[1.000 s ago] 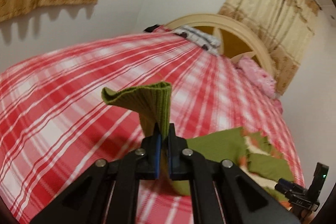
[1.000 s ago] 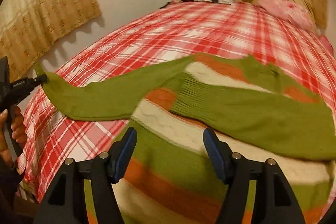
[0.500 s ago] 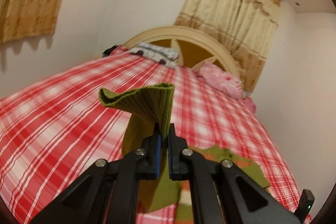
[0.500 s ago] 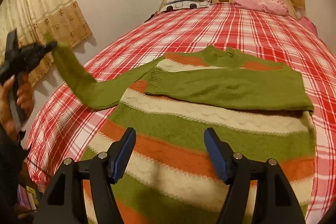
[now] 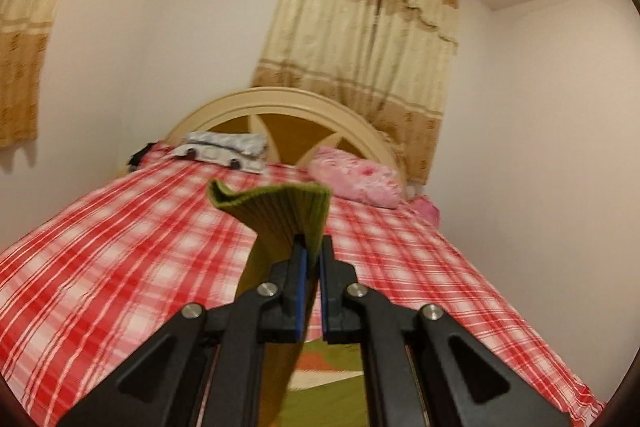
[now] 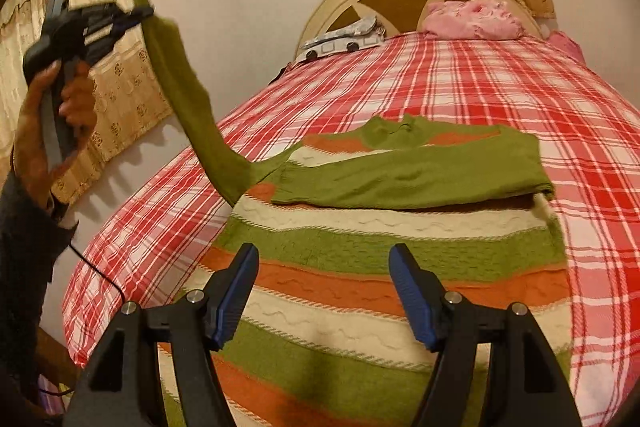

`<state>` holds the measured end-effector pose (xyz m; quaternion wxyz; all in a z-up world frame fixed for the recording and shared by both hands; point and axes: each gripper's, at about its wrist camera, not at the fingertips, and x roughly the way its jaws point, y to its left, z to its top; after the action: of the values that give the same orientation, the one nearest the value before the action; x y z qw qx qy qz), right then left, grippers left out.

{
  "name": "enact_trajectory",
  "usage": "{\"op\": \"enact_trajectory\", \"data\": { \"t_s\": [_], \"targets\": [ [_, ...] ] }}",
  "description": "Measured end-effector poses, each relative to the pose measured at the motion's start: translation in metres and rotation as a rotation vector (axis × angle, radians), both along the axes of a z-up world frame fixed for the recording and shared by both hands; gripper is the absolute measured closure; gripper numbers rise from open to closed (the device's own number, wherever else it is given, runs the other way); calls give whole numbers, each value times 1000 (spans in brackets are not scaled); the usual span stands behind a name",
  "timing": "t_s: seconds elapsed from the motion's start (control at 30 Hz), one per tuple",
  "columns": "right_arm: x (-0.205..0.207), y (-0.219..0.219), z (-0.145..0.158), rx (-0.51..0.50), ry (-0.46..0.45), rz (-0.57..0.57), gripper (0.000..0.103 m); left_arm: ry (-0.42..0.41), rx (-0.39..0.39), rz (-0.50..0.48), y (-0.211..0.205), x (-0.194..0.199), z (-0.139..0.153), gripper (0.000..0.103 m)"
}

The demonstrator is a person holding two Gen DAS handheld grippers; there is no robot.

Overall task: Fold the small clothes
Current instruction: 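Lift the cuff with the left gripper and fold the sleeve across the body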

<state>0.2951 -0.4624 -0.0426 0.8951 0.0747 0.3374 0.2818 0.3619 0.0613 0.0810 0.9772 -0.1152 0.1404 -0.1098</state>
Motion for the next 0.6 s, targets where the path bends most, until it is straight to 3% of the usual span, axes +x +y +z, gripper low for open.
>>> {"op": "enact_trajectory", "data": {
  "t_s": [0.23, 0.4, 0.6],
  "targets": [
    [-9, -23, -4, 38, 2, -33, 34, 13, 43, -118, -64, 11, -3, 98],
    [-14, -42, -12, 51, 6, -67, 34, 91, 74, -196, -111, 20, -41, 98],
    [-21, -63, -24, 79, 29, -124, 34, 233, 114, -253, -179, 42, -112, 98]
  ]
}}
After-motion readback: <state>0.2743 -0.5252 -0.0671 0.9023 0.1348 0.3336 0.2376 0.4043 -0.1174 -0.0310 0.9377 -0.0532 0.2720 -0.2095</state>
